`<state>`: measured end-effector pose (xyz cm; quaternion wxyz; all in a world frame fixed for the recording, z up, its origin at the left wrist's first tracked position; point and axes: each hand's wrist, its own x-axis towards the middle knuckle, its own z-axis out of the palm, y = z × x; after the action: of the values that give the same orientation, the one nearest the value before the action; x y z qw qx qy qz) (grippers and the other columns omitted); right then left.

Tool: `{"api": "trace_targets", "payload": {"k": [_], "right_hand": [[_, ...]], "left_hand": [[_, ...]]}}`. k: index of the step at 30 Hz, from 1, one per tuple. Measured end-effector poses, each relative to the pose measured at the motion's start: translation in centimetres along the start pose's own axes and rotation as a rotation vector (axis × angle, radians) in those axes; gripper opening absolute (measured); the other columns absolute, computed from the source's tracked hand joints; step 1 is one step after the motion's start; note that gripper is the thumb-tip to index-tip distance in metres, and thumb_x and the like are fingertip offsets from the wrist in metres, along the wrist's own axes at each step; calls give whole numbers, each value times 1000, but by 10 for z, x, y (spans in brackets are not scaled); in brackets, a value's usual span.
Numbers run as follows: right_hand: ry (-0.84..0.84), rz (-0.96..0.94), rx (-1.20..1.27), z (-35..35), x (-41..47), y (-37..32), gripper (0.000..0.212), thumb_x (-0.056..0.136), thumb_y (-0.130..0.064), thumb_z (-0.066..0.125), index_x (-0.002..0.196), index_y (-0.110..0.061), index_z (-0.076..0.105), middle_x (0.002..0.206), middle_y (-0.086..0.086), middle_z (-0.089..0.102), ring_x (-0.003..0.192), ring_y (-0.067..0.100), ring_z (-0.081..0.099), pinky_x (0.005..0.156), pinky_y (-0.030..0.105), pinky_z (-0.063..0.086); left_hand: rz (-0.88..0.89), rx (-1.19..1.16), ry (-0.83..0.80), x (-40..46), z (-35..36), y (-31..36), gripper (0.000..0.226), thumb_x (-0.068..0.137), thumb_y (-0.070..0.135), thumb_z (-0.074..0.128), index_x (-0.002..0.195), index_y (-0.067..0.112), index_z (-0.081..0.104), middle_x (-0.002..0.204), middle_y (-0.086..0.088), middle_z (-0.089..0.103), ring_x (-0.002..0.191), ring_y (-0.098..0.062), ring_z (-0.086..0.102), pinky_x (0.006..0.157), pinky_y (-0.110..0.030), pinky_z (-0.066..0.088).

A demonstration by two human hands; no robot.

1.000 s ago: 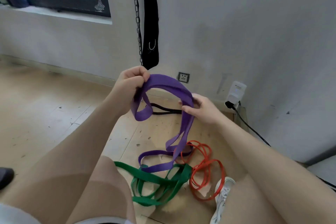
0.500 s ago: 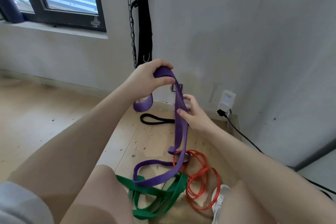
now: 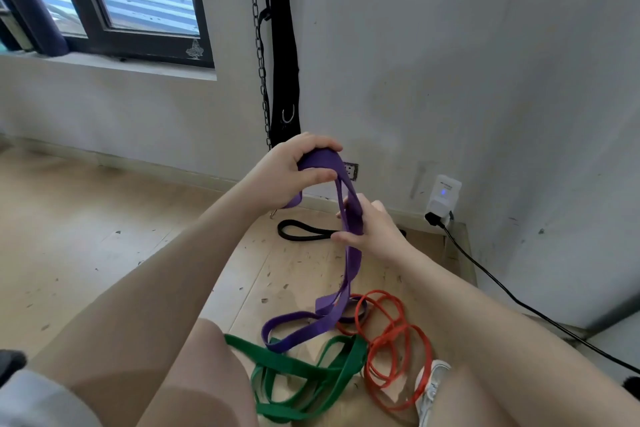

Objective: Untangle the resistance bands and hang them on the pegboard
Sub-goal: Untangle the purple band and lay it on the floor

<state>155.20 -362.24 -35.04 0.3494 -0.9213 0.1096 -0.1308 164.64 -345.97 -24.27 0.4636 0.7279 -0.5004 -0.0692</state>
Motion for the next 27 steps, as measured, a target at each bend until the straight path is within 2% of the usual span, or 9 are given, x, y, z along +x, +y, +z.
{"api": "trace_targets", "payload": {"k": [5, 8, 13, 15, 17, 19, 21, 24, 27], "right_hand": [[85, 53, 4, -6, -3, -1, 18, 94, -22, 52, 110, -18, 44, 84, -5, 57, 71, 10, 59, 63, 23, 48], [132, 41, 51, -18, 1, -13, 20, 96, -19, 47, 116, -19, 48, 83, -7, 54, 68, 9, 56, 60, 20, 45], [58, 82, 88, -47, 15, -32, 19, 86, -18, 64, 104, -20, 57, 86, -7, 57, 66, 7, 55, 58, 17, 45], [40, 86, 183, -64, 21, -41, 33, 80, -16, 72, 108, -21, 56, 92, -6, 59, 64, 3, 51, 55, 12, 40], [-7, 24, 158, -77, 27, -56, 46, 79, -9, 71, 120, -19, 53, 102, -5, 57, 71, 1, 51, 64, 13, 42], [-55, -78, 6, -85, 32, -75, 42, 80, -9, 69, 119, -17, 54, 103, -5, 56, 69, -4, 50, 69, 9, 41], [-77, -169, -179, -88, 36, -91, 37, 83, -17, 68, 118, -18, 57, 105, -5, 59, 75, -11, 49, 69, 3, 36], [-103, -203, -248, -87, 41, -104, 37, 86, -22, 65, 122, -18, 56, 113, -2, 61, 103, 4, 51, 91, 19, 38], [-102, -176, -91, -82, 42, -107, 36, 87, -16, 64, 120, -16, 50, 104, -4, 57, 90, 11, 57, 85, 28, 50]], "left_hand": [[-80, -133, 147, -14, -3, -24, 35, 86, 8, 62, 117, 25, 56, 105, 9, 59, 88, 1, 56, 78, -8, 43], [-130, -142, 196, -16, -7, -42, 34, 88, 10, 61, 118, 25, 56, 106, 9, 59, 90, 0, 55, 80, -8, 41], [-247, -188, 258, -26, -8, -72, 29, 93, 15, 54, 120, 25, 54, 98, 6, 58, 76, -2, 53, 67, -3, 41], [-329, -121, 173, -31, -7, -86, 29, 94, 18, 52, 122, 27, 51, 100, 5, 57, 81, -6, 54, 71, -9, 42], [-411, 40, 5, -34, -6, -100, 36, 94, 24, 52, 129, 28, 46, 110, 4, 58, 95, -14, 56, 82, -23, 40], [-448, 144, -154, -31, -7, -101, 49, 90, 24, 57, 135, 29, 39, 116, 3, 59, 103, -19, 58, 90, -31, 43], [-448, 23, -230, -21, -9, -87, 58, 85, 16, 64, 134, 29, 37, 116, 0, 58, 104, -19, 59, 89, -32, 48], [-305, -185, -241, 1, -11, -49, 64, 79, 15, 72, 130, 32, 38, 116, 5, 55, 107, -6, 55, 80, -18, 46], [-154, -100, -111, 24, -9, -22, 48, 76, 25, 74, 117, 28, 50, 100, 4, 63, 87, -8, 62, 77, -20, 49]]}}
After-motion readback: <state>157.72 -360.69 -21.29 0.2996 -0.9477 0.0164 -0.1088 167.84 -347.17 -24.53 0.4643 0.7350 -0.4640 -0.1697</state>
